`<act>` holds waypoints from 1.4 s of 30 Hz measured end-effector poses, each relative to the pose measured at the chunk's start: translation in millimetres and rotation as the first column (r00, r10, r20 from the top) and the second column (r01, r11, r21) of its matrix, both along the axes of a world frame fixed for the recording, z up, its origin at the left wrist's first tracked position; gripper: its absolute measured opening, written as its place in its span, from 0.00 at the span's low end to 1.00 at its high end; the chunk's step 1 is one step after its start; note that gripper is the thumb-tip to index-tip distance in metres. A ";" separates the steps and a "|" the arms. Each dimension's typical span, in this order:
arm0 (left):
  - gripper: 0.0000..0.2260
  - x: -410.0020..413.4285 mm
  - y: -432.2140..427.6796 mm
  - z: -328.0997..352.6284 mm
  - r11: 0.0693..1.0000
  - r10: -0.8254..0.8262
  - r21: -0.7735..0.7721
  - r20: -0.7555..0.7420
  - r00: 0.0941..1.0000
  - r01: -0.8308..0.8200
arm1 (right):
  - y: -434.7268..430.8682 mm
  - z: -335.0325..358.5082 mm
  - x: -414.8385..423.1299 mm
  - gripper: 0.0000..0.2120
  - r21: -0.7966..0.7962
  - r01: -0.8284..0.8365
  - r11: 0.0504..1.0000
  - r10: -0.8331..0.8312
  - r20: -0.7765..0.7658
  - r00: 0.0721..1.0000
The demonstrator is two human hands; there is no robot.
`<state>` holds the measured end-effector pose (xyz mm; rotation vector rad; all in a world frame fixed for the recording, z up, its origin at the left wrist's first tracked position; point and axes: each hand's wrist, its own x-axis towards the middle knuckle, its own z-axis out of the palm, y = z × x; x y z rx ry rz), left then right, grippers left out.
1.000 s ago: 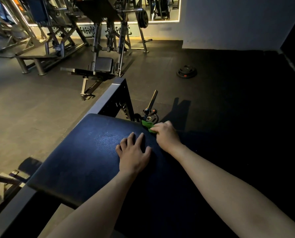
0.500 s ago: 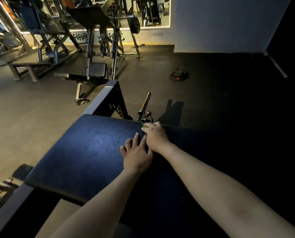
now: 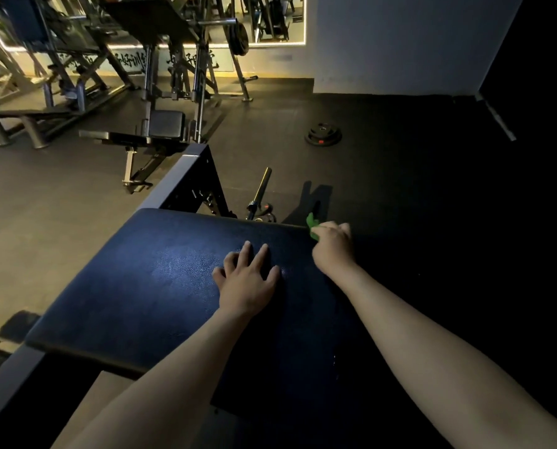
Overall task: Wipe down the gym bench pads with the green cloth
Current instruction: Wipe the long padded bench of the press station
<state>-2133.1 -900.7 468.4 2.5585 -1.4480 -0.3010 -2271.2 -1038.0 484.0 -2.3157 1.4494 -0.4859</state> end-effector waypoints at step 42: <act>0.27 -34.5 27.0 0.5 1.000 -0.013 -0.014 -0.011 1.000 0.013 | 10.5 3.0 -65.2 0.24 -0.007 0.112 0.994 -0.112 0.012 0.994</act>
